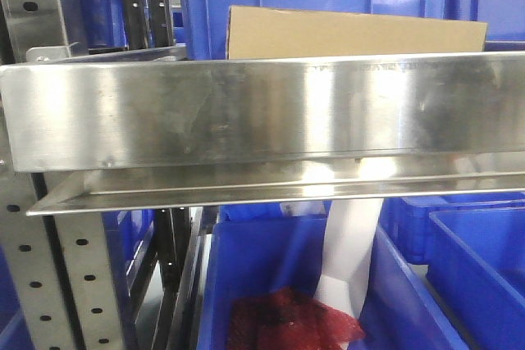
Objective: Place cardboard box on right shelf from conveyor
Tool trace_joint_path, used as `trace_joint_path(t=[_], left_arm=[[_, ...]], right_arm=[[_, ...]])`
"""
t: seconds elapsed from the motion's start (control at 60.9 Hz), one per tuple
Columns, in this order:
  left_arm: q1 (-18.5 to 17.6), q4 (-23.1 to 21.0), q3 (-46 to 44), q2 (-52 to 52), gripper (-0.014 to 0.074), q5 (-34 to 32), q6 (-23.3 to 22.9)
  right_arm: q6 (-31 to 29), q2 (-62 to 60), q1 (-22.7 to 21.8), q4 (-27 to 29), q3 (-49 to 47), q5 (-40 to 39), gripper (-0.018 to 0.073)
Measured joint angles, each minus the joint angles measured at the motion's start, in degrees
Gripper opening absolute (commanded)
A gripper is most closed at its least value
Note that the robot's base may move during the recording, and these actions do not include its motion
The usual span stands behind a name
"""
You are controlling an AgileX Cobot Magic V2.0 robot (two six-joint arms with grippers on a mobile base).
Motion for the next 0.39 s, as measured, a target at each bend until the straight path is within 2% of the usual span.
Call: trace_joint_path(t=[0.394], left_arm=[[0.0,0.0,0.0,0.0,-0.0116,0.0,0.0]], right_arm=[[0.0,0.0,0.0,0.0,0.0,0.0,0.0024]])
